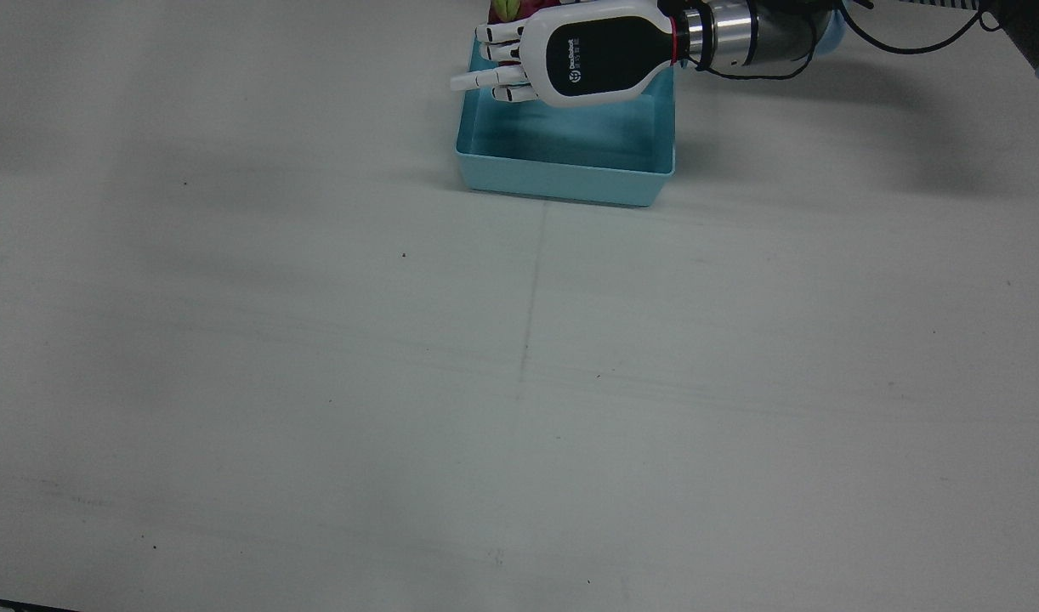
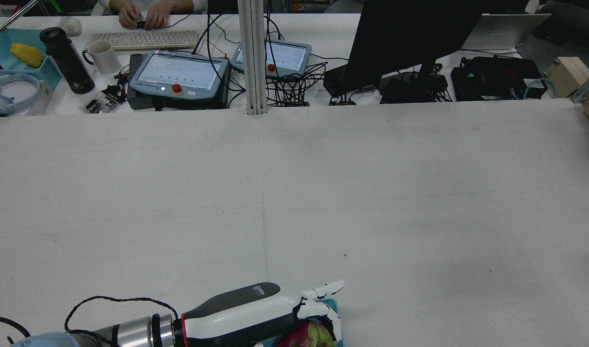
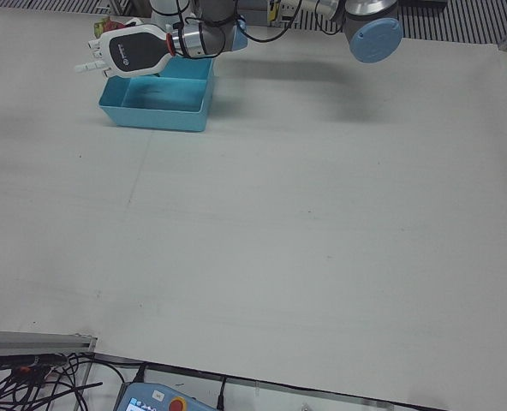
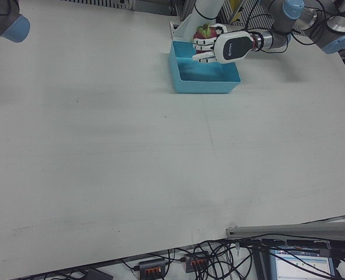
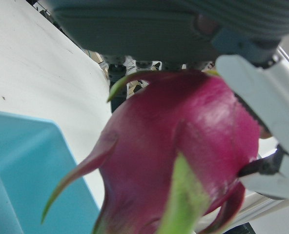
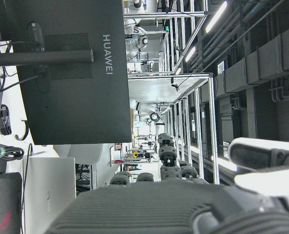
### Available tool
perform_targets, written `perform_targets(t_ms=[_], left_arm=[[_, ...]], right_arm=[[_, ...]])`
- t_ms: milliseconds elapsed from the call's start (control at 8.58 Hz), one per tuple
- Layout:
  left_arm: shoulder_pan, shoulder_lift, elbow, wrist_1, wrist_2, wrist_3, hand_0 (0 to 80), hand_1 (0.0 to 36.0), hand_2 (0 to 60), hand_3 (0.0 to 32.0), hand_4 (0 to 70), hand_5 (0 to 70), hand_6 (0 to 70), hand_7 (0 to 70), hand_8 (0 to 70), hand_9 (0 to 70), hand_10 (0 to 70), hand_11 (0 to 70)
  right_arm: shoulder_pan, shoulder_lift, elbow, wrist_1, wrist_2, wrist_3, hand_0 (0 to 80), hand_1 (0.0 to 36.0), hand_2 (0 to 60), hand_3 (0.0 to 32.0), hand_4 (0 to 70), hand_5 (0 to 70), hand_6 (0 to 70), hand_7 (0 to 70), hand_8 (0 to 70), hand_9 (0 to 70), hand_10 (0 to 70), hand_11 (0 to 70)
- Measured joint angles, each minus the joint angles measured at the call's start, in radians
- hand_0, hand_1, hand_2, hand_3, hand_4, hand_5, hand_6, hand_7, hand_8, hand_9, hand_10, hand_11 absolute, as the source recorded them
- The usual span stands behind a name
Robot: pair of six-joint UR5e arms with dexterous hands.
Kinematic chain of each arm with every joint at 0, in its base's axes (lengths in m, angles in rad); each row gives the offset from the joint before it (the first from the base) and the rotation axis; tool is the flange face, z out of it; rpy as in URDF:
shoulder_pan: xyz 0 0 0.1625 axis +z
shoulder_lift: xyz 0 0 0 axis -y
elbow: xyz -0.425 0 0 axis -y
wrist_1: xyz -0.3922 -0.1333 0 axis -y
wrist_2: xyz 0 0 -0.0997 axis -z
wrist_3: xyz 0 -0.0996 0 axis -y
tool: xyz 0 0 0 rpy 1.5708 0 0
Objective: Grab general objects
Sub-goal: 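Lower the fruit into the tray and open the left hand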
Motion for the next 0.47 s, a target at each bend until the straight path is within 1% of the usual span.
perform_targets(t_ms=[233, 350, 466], left_arm=[[-0.001, 0.001, -0.001, -0.002, 0.001, 0.0, 53.6, 22.0, 18.8, 0.0, 3.5, 24.9, 7.1, 20.1, 2.1, 2.6, 14.9, 24.1], [-0.002, 0.002, -0.001, -0.002, 0.001, 0.0, 55.3, 25.5, 28.4, 0.0, 5.8, 28.6, 8.7, 21.5, 4.2, 4.1, 16.2, 26.2], [-0.004, 0.002, -0.002, -0.002, 0.001, 0.0, 57.5, 33.1, 54.0, 0.0, 9.8, 37.3, 12.3, 26.1, 8.2, 9.7, 18.7, 30.2]], right_arm=[[0.001, 0.0, 0.0, 0.0, 0.0, 0.0, 0.0, 0.0, 0.0, 0.0, 0.0, 0.0, 0.0, 0.0, 0.0, 0.0, 0.0, 0.0], [0.0, 0.0, 0.0, 0.0, 0.0, 0.0, 0.0, 0.0, 0.0, 0.0, 0.0, 0.0, 0.0, 0.0, 0.0, 0.0, 0.0, 0.0], [0.0, 0.0, 0.0, 0.0, 0.0, 0.0, 0.0, 0.0, 0.0, 0.0, 0.0, 0.0, 0.0, 0.0, 0.0, 0.0, 0.0, 0.0]])
